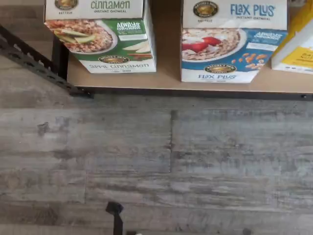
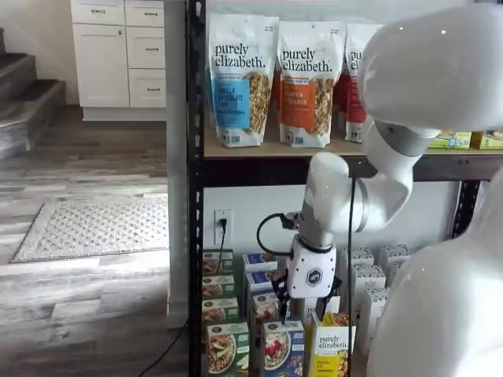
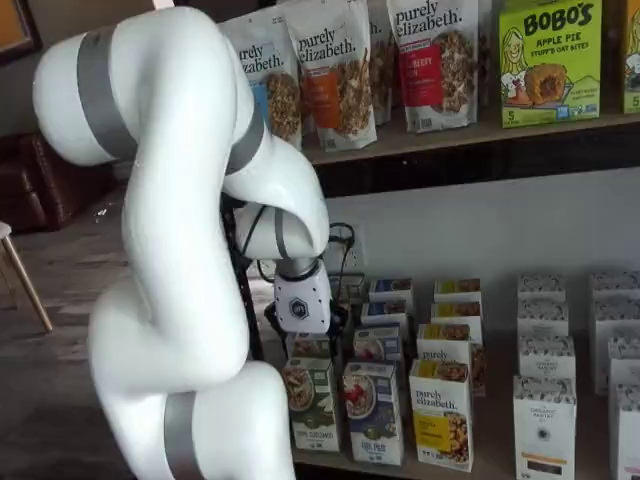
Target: Pick up the blue and white box that is on the bottom shelf, the second box from the left
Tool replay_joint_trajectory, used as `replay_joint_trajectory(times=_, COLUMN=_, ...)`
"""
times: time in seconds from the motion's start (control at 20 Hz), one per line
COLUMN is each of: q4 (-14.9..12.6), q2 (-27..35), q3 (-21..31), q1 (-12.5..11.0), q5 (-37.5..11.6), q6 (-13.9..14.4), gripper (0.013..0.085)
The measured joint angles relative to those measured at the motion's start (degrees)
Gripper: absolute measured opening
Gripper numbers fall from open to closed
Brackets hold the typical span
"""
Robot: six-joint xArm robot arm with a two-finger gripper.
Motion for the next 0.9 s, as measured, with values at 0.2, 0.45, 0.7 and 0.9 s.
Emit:
replay_joint_trajectory(times=0.2, q4=-0.6, q2=4.3, q3=-1.2, q1=0.9, q5=-3.8, q6=1.2, gripper=0.0850)
replay_joint_trajectory(times=0.45, q4=-3.3, q2=9.4, q3=-2.8, q1=1.4, q5=-7.6, q6=4.0, gripper=0.0850)
replay_joint_trajectory(times=0.7, q4=-4.1, q2=14.2, q3=-4.8, q1=1.6, q5=-10.3, q6=4.8, gripper=0.0850)
replay_joint_trajectory(times=0.9, q4=-4.8, q2=17.8, q3=-6.5, q1=1.4, q5=-12.7, q6=5.2, gripper=0.0850)
